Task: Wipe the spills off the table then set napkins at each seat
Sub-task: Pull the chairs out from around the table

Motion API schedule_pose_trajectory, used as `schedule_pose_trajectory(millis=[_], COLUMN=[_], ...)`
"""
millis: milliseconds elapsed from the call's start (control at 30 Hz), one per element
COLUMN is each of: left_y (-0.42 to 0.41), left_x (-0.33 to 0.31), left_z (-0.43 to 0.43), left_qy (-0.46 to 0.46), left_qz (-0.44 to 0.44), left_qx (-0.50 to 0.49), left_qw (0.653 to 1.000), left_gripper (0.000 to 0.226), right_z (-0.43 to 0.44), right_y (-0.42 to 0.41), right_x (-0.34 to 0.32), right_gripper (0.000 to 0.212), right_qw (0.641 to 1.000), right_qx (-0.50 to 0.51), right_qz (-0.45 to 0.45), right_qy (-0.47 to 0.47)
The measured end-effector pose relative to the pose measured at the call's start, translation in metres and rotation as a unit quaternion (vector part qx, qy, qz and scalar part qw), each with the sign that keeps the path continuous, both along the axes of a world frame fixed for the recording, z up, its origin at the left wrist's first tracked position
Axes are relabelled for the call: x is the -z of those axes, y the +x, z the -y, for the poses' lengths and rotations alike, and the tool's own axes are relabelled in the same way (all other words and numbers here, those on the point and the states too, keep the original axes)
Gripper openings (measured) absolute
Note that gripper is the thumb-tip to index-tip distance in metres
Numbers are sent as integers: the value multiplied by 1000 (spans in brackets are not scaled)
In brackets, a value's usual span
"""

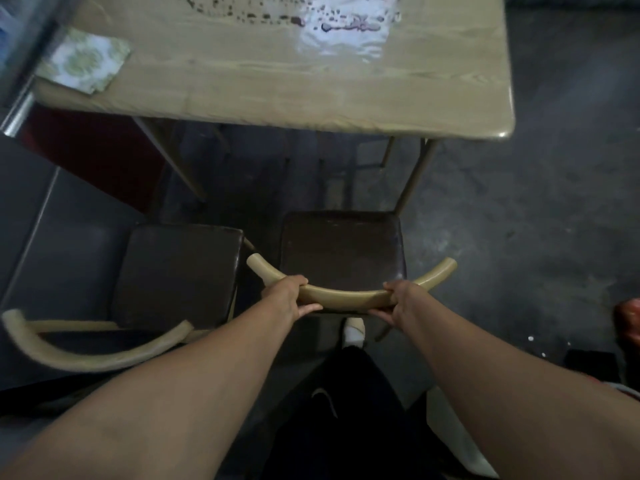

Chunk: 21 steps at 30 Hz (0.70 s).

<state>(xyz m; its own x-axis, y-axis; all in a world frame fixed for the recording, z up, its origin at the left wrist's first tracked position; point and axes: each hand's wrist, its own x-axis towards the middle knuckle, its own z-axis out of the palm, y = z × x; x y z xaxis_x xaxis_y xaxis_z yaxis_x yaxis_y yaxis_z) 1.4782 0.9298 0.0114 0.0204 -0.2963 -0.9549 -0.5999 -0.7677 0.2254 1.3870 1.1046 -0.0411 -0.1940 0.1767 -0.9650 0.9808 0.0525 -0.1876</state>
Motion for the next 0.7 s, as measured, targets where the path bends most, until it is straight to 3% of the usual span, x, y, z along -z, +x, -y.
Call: schedule_pose_trajectory(millis=[367,700], left_y=[-124,-203], left_x=[16,34], left_z=[57,106], left_qy=[-5,2], left_qz=[-1,-53], left_qx=[7,32], left_qw=[1000,998], left_gripper=[60,59], right_z=[54,94], right_y=[-125,-187], right_x=[16,16], right_gripper=[58,62], right_qw=[1000,997], right_qx=[-7,48], right_qz=[4,-60], right_qy=[8,-9])
